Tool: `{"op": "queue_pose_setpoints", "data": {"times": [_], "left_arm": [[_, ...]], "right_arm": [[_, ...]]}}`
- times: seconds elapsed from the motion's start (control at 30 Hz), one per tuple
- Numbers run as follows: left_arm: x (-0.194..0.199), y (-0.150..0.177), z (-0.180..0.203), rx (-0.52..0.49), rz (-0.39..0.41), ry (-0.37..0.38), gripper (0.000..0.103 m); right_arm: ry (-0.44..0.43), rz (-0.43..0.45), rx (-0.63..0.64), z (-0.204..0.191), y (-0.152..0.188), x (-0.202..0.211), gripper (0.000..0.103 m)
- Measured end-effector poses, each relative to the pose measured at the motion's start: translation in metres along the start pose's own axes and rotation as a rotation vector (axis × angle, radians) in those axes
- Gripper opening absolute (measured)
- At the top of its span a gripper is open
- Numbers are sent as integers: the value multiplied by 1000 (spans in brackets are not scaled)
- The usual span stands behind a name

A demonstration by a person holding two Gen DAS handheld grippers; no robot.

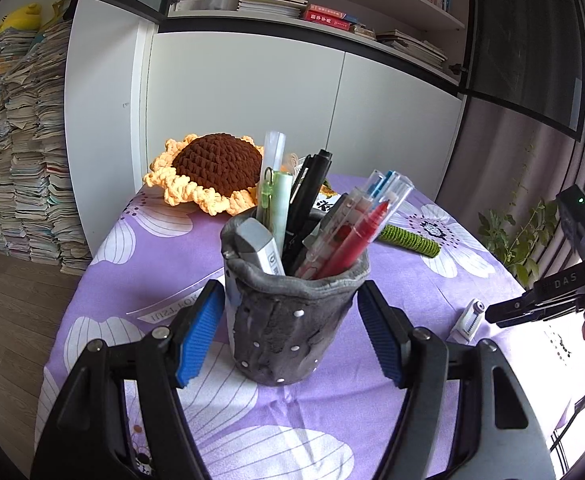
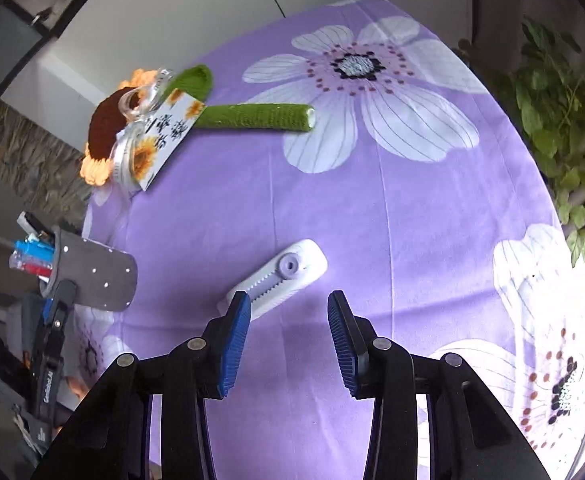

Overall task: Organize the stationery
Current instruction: 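Grasp the white correction-tape dispenser with the right gripper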

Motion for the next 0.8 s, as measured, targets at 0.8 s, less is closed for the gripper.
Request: {"op": "queue_pose_setpoints", "data": {"times": [0.8], "left_arm": [[0, 0, 0, -1, 0, 0, 69]], "right_arm": [[160, -82, 298, -81, -18, -58, 41]]}}
Point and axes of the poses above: each gripper's, at about its wrist camera, not at the fingertips, and x roughly against the way its jaws point, z to its right, y to its underside, the point moved 6 cm from there along -x, roughly the way its jaws point, and after that the axes turned 6 degrees about z, right-handed, at the moved point
